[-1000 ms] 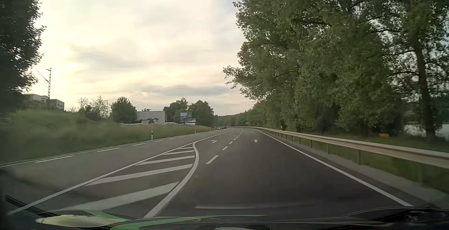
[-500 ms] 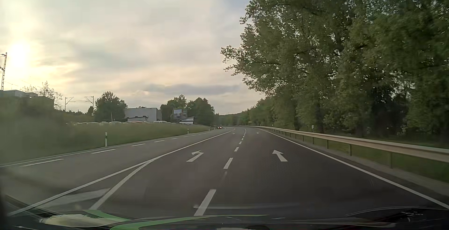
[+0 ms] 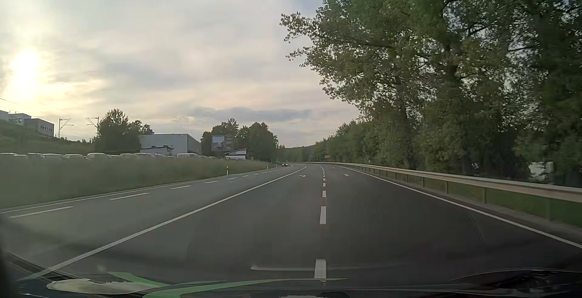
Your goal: Follow the waypoints while adhering to traffic rules and regulations
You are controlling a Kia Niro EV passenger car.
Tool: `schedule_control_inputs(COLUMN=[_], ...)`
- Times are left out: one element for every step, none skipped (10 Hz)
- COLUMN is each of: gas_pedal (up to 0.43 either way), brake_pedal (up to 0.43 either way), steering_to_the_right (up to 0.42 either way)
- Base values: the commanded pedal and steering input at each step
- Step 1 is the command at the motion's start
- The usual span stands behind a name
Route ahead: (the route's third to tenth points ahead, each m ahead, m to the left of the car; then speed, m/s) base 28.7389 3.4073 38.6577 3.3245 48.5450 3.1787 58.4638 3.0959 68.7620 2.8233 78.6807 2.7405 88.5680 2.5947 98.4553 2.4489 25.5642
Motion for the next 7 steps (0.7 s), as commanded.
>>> schedule_control_inputs(gas_pedal=[0.0, 0.0, 0.0, 0.0, 0.0, 0.0, 0.0], brake_pedal=[0.244, 0.256, 0.268, 0.268, 0.274, 0.28, 0.287], steering_to_the_right=[0.001, 0.002, 0.005, 0.008, 0.008, 0.008, 0.009])
